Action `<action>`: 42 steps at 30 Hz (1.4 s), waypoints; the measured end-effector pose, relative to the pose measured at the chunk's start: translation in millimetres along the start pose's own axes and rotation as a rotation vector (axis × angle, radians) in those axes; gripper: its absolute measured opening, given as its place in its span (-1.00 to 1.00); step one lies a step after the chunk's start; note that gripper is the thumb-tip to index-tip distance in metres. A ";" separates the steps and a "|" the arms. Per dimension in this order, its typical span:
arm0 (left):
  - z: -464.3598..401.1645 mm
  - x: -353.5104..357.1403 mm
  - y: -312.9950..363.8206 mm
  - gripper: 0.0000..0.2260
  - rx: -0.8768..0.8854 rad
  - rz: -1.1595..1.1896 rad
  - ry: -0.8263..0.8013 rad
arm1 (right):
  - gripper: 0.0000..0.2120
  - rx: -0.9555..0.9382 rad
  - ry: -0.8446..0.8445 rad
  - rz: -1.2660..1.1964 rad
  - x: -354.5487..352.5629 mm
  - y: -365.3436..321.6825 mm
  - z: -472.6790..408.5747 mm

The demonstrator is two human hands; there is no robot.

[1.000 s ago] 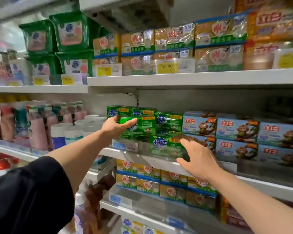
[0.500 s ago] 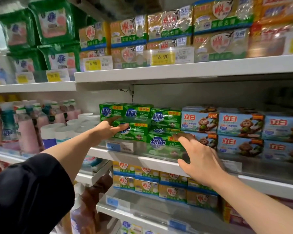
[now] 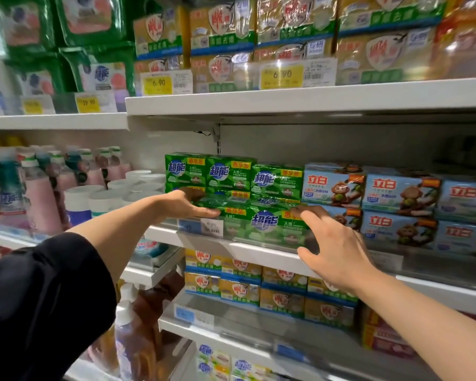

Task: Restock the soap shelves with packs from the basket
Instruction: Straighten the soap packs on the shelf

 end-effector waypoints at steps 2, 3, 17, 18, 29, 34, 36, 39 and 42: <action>2.1 1.2 -0.4 0.17 0.019 -0.001 -0.013 | -0.47 0.005 -0.016 0.004 -0.9 -1.2 0.9; 4.0 3.3 -0.2 0.15 0.035 -0.002 -0.024 | -0.47 0.007 -0.024 0.004 -1.5 -1.7 1.6; 2.8 0.8 1.3 -0.49 0.024 0.080 0.130 | -0.43 0.048 -0.098 -0.003 -8.5 -7.7 4.1; 2.8 -3.4 3.6 -0.37 0.014 0.065 0.064 | -0.43 0.047 -0.097 0.000 -8.3 -7.0 3.5; -13.0 -16.2 -5.5 -0.47 0.076 0.289 0.102 | -0.42 0.062 -0.094 0.030 -3.0 -1.5 -1.3; -26.2 -11.4 0.8 -0.62 -0.017 0.205 0.176 | -0.44 0.055 -0.089 0.027 -3.5 -2.3 -1.4; -30.8 -7.2 8.0 -0.61 -0.093 -0.009 0.184 | -0.45 0.054 -0.080 0.024 -3.1 -3.1 -1.1; -36.2 -1.6 9.1 -0.59 -0.110 -0.136 0.147 | -0.44 0.064 -0.080 0.028 -1.9 -4.1 -0.3; -29.9 -2.8 6.7 -0.73 -0.111 0.030 0.127 | -0.43 0.076 -0.094 0.029 -0.9 -3.9 0.6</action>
Point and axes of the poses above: each hand's wrist, its own z-axis away from the middle knuckle, its own x-axis out of the palm, y = z × x, the point moved 2 cm from there along -z, towards the middle knuckle, and after that the axes turned 15 degrees about x, right-handed, at the moved point
